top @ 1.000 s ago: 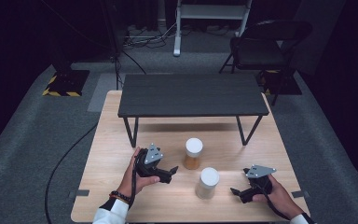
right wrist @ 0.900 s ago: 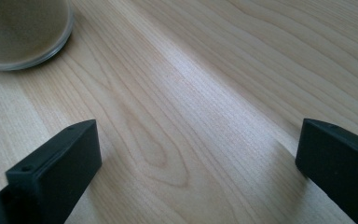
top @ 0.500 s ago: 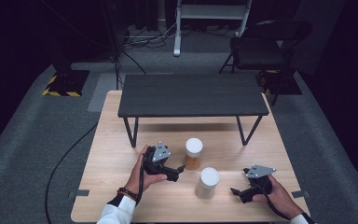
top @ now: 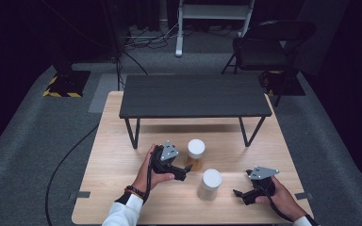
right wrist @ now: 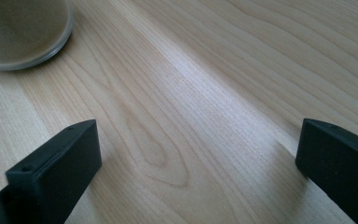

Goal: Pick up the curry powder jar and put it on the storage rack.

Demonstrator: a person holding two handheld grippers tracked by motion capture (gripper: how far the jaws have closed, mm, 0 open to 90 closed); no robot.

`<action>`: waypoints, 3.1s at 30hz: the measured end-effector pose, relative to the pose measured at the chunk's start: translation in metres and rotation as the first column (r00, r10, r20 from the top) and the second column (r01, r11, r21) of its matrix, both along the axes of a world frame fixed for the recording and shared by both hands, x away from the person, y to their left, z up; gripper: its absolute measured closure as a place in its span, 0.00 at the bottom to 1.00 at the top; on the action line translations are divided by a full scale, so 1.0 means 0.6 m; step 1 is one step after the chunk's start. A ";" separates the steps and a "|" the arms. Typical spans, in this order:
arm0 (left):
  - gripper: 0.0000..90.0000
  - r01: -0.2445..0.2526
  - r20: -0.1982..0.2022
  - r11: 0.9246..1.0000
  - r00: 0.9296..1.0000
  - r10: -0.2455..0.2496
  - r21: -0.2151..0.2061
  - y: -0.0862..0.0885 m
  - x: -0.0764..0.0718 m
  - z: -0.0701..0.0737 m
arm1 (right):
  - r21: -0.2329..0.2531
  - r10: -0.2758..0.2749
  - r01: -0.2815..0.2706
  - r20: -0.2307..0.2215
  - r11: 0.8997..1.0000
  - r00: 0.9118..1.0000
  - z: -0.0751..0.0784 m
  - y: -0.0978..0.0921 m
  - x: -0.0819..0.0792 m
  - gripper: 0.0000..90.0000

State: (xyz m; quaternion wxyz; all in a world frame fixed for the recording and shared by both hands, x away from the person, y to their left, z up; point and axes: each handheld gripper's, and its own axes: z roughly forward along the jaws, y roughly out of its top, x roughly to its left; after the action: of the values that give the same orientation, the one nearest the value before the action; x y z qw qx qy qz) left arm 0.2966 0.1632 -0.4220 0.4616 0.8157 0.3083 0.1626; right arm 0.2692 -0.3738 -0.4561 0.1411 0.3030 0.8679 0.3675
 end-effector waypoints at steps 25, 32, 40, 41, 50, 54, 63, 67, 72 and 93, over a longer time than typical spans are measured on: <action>0.02 0.020 -0.015 0.998 1.000 -0.021 -0.059 -0.029 0.030 -0.023 | 0.000 0.001 -0.001 0.000 1.000 1.000 0.000 0.000 0.000 0.00; 0.04 0.015 -0.004 0.997 1.000 -0.016 -0.081 -0.036 0.033 -0.034 | -0.001 0.006 -0.006 0.000 1.000 1.000 0.000 0.000 0.000 0.00; 0.06 0.035 0.001 0.994 0.999 -0.035 -0.100 -0.043 0.041 -0.042 | -0.001 0.008 -0.008 0.000 1.000 1.000 0.000 0.000 0.001 0.00; 0.07 0.042 -0.004 0.994 0.999 -0.043 -0.101 -0.043 0.044 -0.042 | -0.001 0.008 -0.008 0.000 1.000 1.000 0.000 0.000 0.001 0.00; 0.23 0.078 0.012 0.981 0.997 -0.077 -0.178 -0.039 0.057 -0.067 | -0.001 0.010 -0.010 0.000 1.000 1.000 0.000 -0.001 0.000 0.00; 0.34 0.088 0.031 0.979 0.996 -0.083 -0.183 -0.036 0.060 -0.069 | -0.001 0.010 -0.010 -0.001 1.000 1.000 0.000 -0.001 0.000 0.00; 0.38 0.038 0.059 0.984 0.998 -0.028 -0.175 -0.044 0.048 -0.065 | -0.002 0.013 -0.013 0.000 1.000 1.000 0.000 -0.001 0.000 0.00; 0.39 0.030 0.055 0.986 0.998 -0.021 -0.166 -0.041 0.050 -0.060 | -0.001 0.014 -0.014 0.000 1.000 1.000 0.000 -0.001 0.000 0.00; 0.39 0.018 0.054 0.986 0.999 -0.009 -0.167 -0.039 0.049 -0.055 | -0.002 0.014 -0.014 0.000 1.000 1.000 0.000 -0.001 0.000 0.00; 0.39 0.002 0.097 0.980 0.995 0.018 -0.200 -0.019 0.024 0.034 | -0.002 0.013 -0.013 -0.001 1.000 1.000 0.000 -0.001 0.000 0.00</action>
State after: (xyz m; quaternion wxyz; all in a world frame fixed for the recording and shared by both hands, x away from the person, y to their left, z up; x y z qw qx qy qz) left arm 0.3111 0.1517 -0.4014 0.5552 0.7549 0.3033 0.1728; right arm 0.2690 -0.3745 -0.4558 0.1384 0.2972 0.8703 0.3675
